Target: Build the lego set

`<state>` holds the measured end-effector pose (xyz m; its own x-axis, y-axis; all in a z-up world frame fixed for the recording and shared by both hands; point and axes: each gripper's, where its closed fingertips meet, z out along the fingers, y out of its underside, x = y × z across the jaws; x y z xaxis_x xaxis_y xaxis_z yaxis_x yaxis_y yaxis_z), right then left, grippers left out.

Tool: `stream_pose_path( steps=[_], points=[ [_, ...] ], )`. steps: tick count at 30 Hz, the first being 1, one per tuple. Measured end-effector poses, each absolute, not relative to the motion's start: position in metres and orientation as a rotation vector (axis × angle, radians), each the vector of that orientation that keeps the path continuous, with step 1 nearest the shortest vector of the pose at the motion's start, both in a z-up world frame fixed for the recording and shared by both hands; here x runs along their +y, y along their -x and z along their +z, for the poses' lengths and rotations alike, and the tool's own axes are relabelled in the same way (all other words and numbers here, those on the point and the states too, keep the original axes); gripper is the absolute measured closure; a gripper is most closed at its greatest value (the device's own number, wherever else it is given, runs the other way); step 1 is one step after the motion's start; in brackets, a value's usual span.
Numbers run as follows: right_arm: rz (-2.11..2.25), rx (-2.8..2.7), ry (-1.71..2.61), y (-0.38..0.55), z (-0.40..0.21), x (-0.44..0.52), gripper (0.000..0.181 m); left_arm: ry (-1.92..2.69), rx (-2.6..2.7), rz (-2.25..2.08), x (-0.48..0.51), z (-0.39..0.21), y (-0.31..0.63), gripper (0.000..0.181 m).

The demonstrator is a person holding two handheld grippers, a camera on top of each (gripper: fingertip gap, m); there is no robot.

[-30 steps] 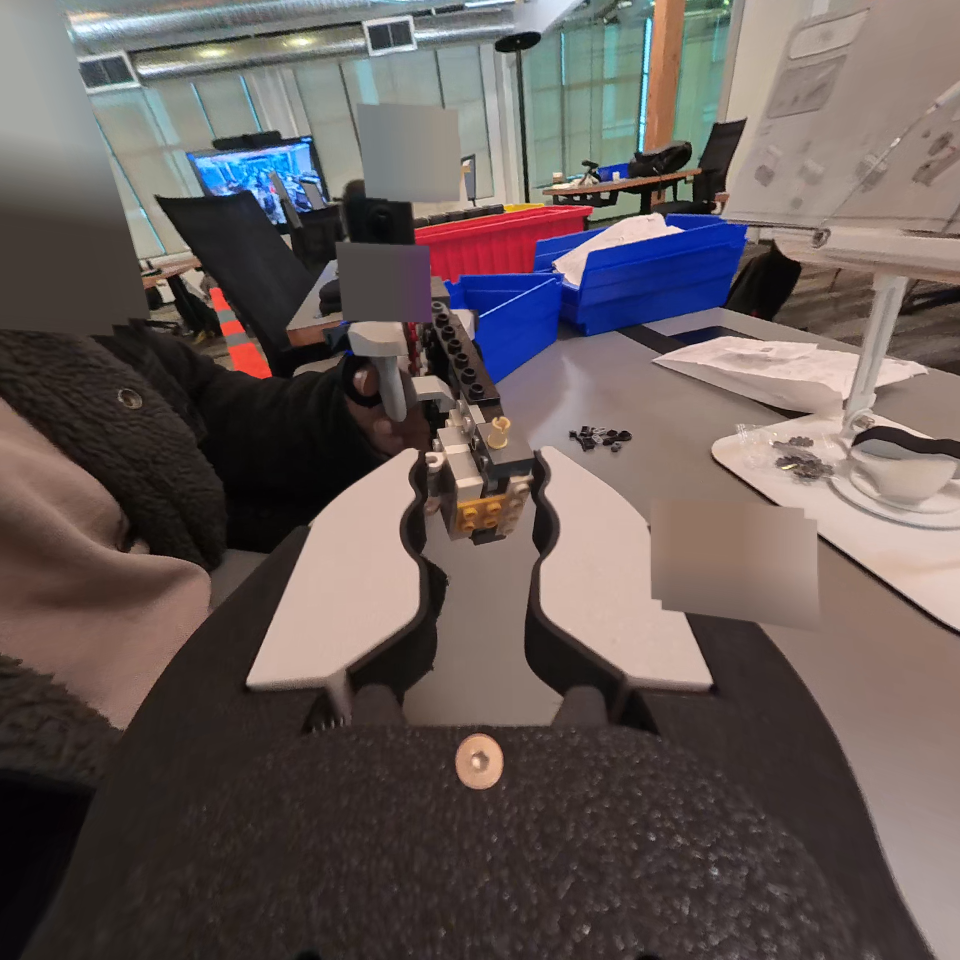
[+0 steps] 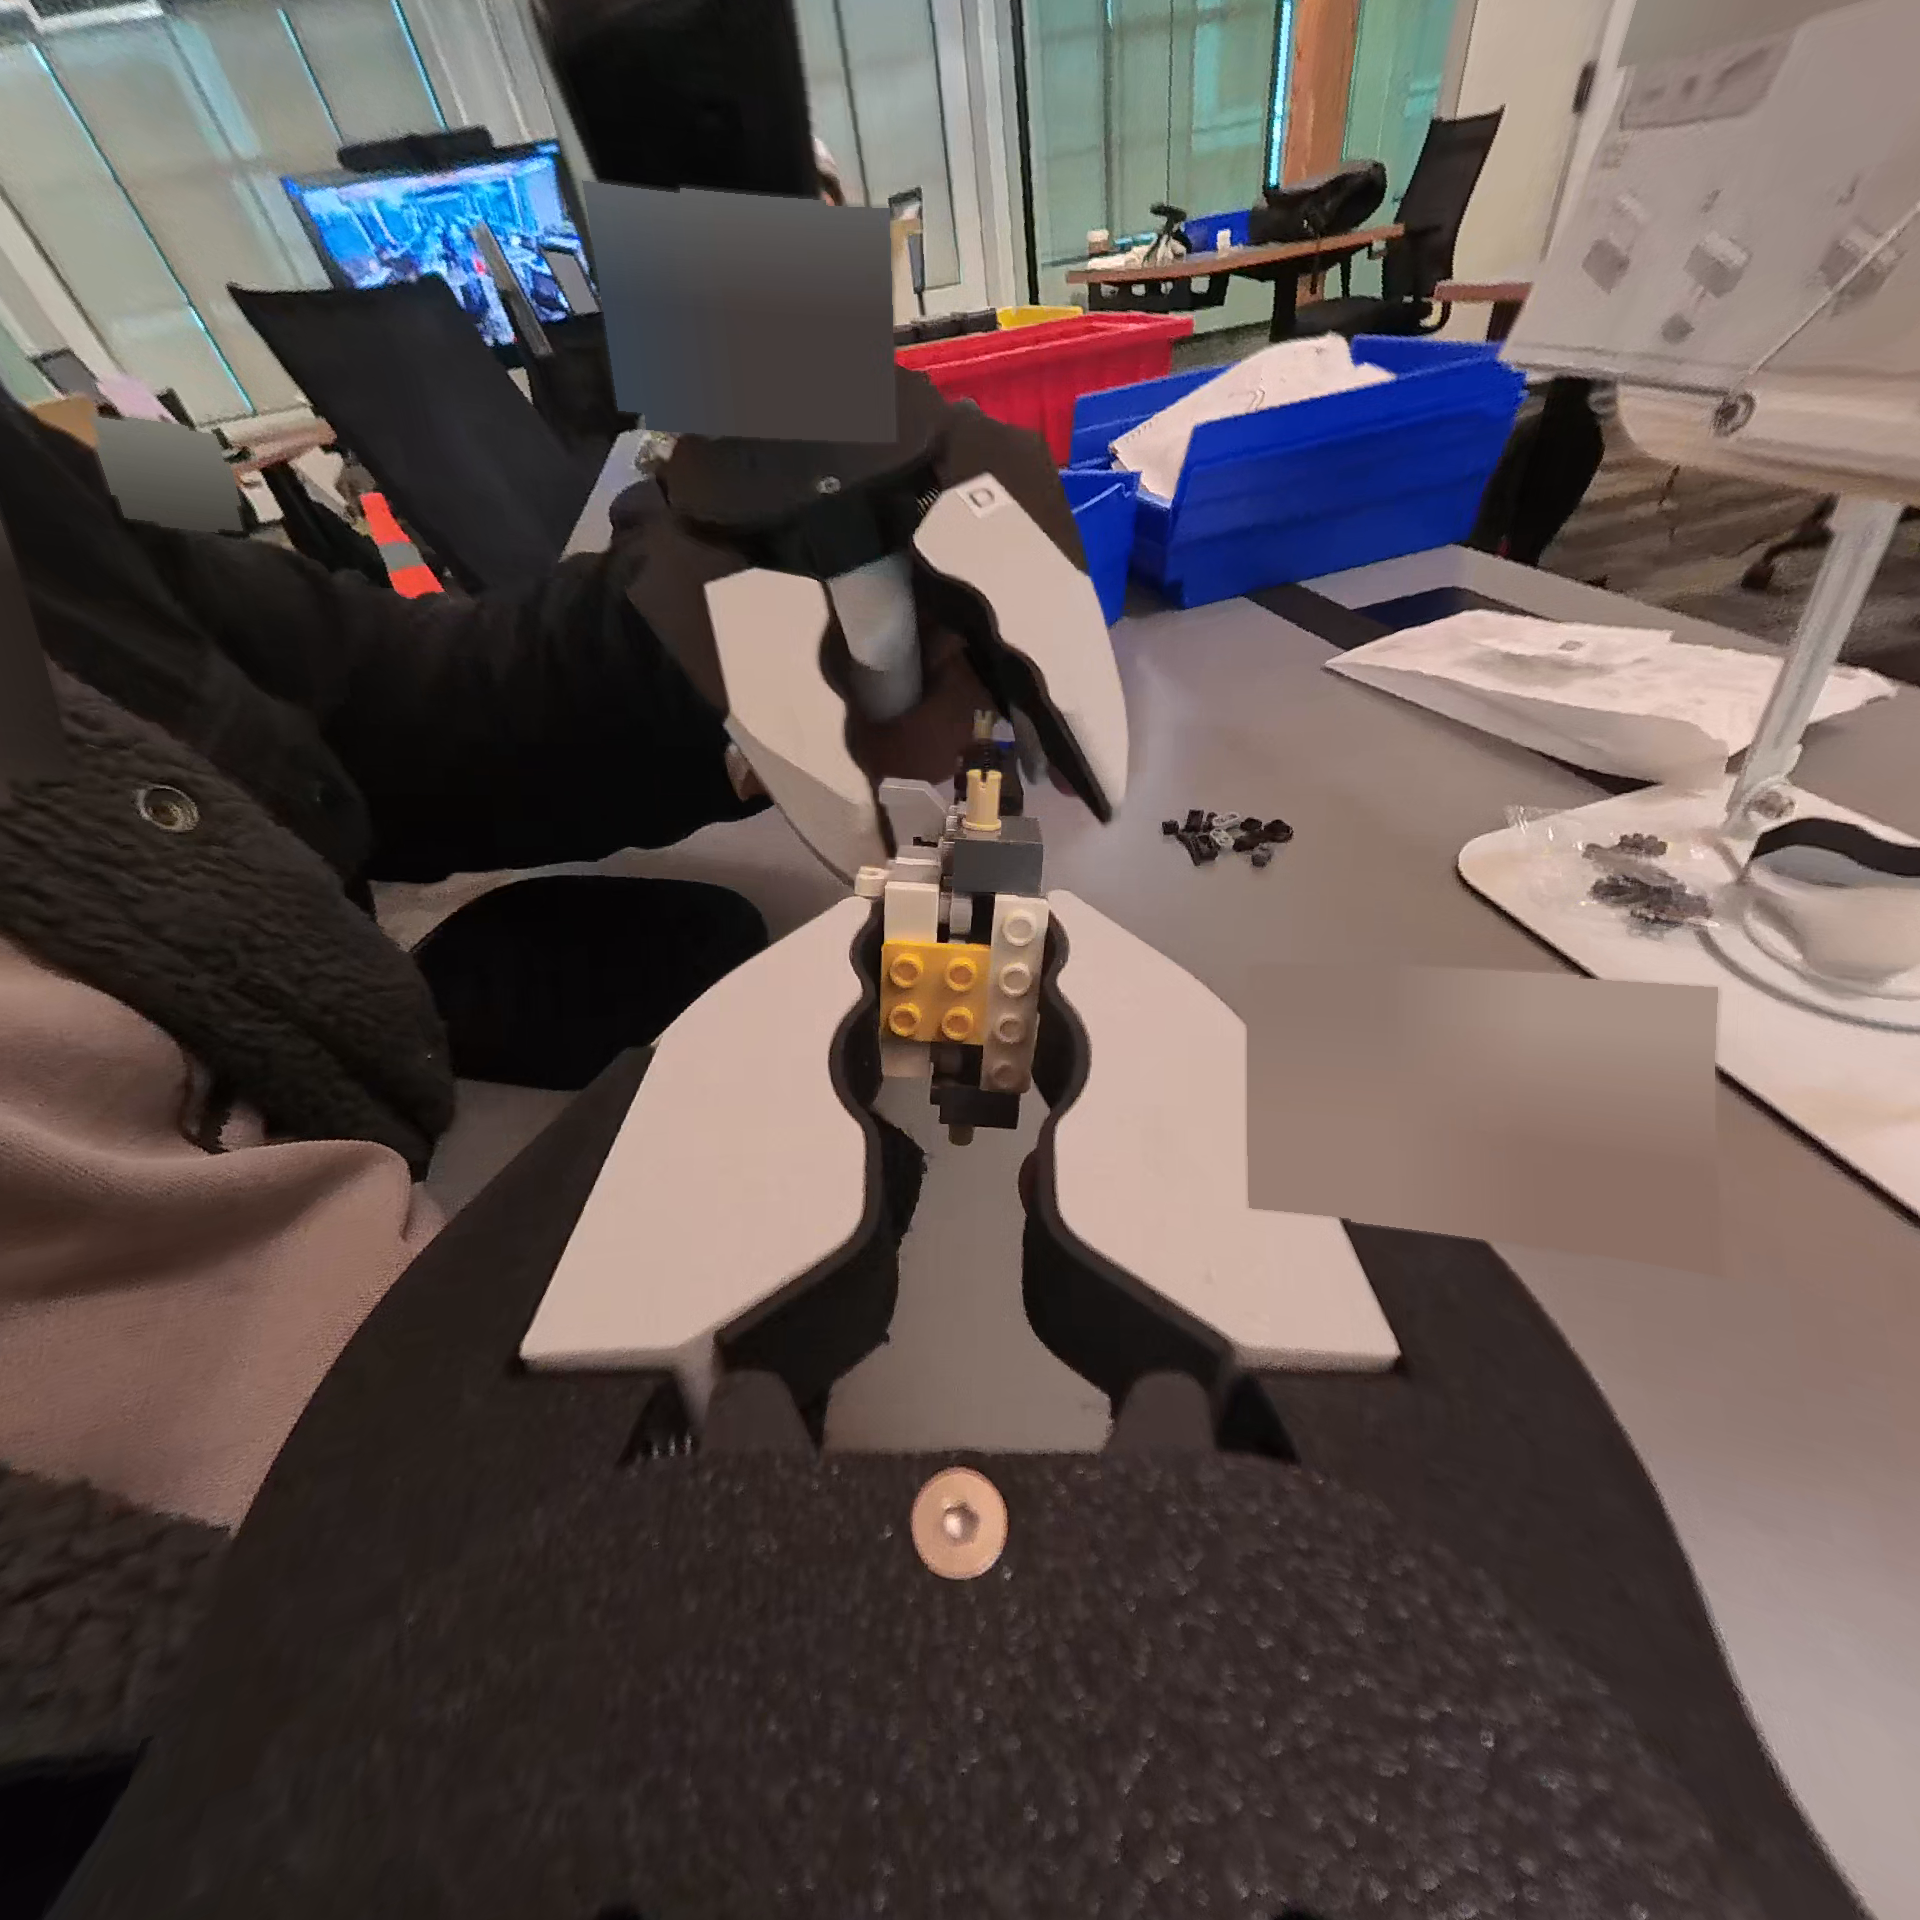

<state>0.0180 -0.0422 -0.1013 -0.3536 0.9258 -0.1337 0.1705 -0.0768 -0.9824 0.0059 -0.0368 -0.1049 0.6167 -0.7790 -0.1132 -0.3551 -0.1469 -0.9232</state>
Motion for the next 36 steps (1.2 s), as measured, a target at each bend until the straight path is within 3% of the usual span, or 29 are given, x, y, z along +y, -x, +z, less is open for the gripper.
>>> stream_pose_path(
  steps=[18, 36],
  points=[
    [1.493, -1.546, 1.138, -0.021, -0.094, -0.05, 0.155, 1.659, 0.74, -0.878, -0.049, -0.1, -0.023, 0.157],
    [1.437, -1.514, 1.085, -0.019, -0.091, -0.051, 0.148, 1.564, 0.7, -0.924, -0.054, -0.095, -0.028, 0.162]
  ],
)
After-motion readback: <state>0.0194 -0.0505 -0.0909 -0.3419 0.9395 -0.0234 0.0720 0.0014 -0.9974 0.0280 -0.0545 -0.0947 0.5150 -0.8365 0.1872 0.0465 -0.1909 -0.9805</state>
